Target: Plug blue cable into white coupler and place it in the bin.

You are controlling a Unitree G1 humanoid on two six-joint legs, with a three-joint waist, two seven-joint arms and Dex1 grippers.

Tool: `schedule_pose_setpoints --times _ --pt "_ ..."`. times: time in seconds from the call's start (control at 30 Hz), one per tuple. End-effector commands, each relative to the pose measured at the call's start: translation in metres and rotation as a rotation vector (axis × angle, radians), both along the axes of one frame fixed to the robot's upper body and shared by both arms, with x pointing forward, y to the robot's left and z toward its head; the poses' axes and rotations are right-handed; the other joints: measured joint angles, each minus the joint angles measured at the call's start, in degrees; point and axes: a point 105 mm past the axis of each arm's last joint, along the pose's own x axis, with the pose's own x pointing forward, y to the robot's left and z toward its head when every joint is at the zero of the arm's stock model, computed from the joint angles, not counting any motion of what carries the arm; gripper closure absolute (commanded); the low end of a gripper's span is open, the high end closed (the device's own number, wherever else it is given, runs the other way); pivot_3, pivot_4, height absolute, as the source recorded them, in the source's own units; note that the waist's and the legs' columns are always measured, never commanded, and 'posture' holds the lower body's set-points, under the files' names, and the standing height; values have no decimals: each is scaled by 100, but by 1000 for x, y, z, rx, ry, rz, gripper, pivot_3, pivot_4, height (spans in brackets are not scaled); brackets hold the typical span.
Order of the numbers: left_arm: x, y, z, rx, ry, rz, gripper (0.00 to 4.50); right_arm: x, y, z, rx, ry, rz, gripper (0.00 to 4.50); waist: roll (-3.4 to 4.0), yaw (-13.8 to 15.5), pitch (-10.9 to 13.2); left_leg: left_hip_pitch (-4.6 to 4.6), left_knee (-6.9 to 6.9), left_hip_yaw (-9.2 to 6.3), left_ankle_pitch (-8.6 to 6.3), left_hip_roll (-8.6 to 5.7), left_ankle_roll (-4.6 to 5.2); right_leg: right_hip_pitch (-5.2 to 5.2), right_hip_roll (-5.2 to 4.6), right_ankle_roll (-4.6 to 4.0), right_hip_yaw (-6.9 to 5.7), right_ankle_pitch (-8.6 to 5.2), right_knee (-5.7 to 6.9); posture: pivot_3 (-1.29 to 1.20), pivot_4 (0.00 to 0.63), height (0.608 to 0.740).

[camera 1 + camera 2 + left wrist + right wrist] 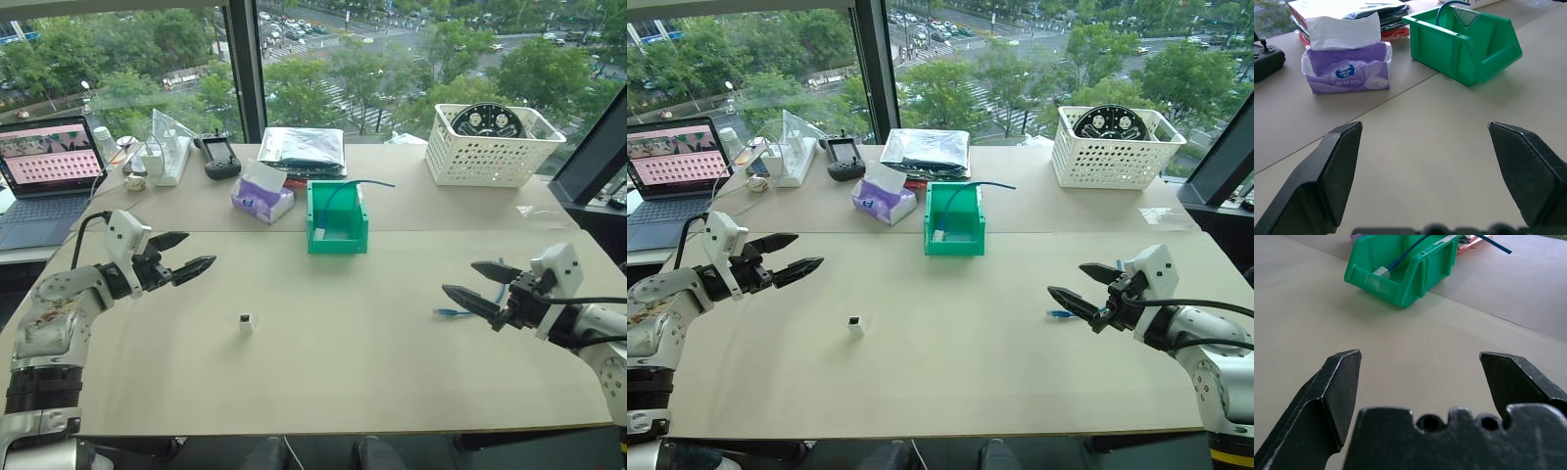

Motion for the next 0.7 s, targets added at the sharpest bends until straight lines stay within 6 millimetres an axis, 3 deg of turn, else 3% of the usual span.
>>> schedule_pose_setpoints --times 0.03,0.1,0.33,0.47,0.7 --pt "-1 -4 17 -47 42 -67 68 -1 -6 15 -39 -48 -3 39 0 1 0 0 0 0 0 0 0 0 0 0 0 0 0 0 150 728" --pt "-10 -13 29 -77 59 -196 68 0 -8 17 -68 -46 10 39 -3 -1 2 -4 5 0 0 -2 0 -2 2 1 -1 -1 4 0 150 728" --pt "-25 -27 38 74 109 -409 68 6 -9 6 -212 27 131 39 -2 -66 2 2 7 9 1 0 0 3 4 2 0 -1 3 0 150 728" --pt "-50 -59 49 65 76 -600 68 -1 -11 -24 -332 229 279 39 -5 -89 6 -1 7 10 1 1 0 1 3 2 2 -1 2 0 150 728" --pt "-75 -73 43 72 132 -640 68 13 -17 -44 -465 252 335 39 1 -133 10 1 7 13 0 3 0 -3 2 1 7 -1 7 0 150 728"
